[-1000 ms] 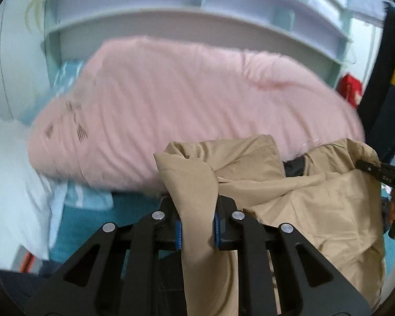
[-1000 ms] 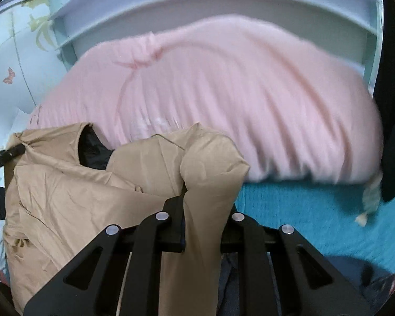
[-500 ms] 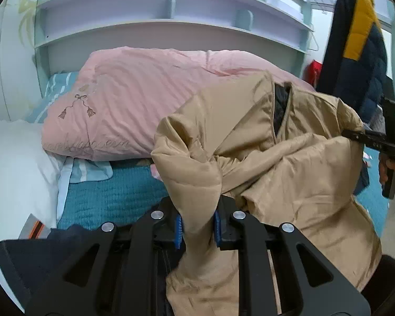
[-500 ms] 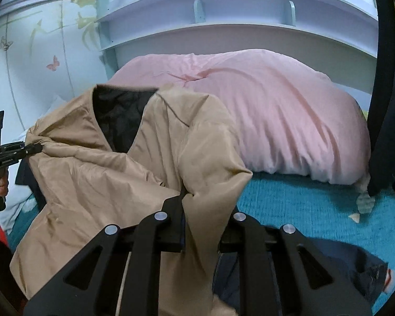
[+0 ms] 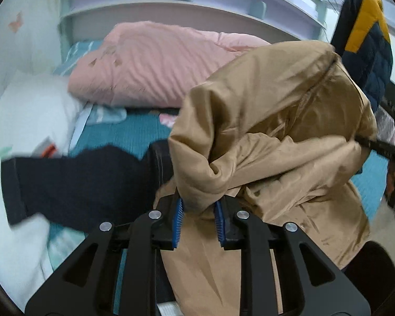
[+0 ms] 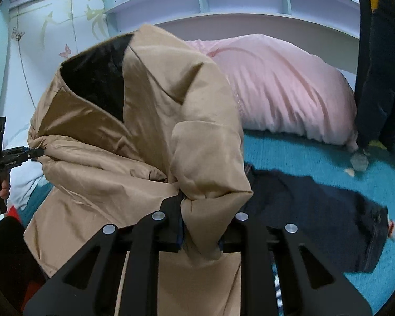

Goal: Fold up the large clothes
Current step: 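Grasp the jacket edge with the left gripper while the right gripper grasps the collar side, lifting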

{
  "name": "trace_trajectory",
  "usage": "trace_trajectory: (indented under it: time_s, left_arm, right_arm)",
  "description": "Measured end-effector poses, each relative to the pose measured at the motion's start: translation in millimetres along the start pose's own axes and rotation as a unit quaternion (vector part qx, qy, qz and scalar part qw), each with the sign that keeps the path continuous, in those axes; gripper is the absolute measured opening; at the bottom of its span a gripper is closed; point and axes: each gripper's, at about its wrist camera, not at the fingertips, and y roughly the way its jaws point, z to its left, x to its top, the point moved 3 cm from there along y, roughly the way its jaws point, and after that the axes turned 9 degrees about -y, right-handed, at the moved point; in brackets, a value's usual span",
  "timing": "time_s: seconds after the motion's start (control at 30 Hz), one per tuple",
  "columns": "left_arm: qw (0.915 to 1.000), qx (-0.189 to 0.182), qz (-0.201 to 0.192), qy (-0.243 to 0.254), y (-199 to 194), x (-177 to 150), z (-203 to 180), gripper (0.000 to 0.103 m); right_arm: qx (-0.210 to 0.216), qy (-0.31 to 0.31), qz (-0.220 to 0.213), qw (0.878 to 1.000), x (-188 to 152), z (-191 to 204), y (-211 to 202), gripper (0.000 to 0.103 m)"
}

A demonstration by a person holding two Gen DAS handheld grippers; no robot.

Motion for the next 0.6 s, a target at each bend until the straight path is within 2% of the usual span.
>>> trace_trajectory:
  time_s: [0.13, 0.27, 0.37, 0.5, 0.57, 0.6]
  left_arm:
    - [0.999, 0.01, 0.012, -0.043, -13, -28, 7, 0.022]
    - [0.9943, 0.03, 0.028, -0.098, -21, -54, 20, 0.023]
    - [0.9892, 0.054, 0.037, -0.131, -28, -72, 30, 0.023]
    - [0.9839, 0.118, 0.031, -0.13, -40, -81, 38, 0.023]
    - [0.9801, 0.114, 0.035, -0.159, -45, -84, 44, 0.023]
    - [0.9782, 0.123, 0.037, -0.163, -47, -86, 46, 0.023]
  right_arm:
    - [0.0, 0.007, 0.015, 1.0, -21, 11, -11, 0.019]
    - [-0.005, 0.014, 0.034, 0.999, -43, 17, -19, 0.023]
    - [-0.017, 0.02, 0.05, 0.998, -62, 20, -25, 0.028]
    - [-0.03, 0.05, 0.068, 0.996, -84, 14, -32, 0.032]
    - [-0.035, 0.063, 0.071, 0.995, -91, 11, -37, 0.038]
    - [-0.038, 0.069, 0.075, 0.994, -95, 11, -40, 0.04]
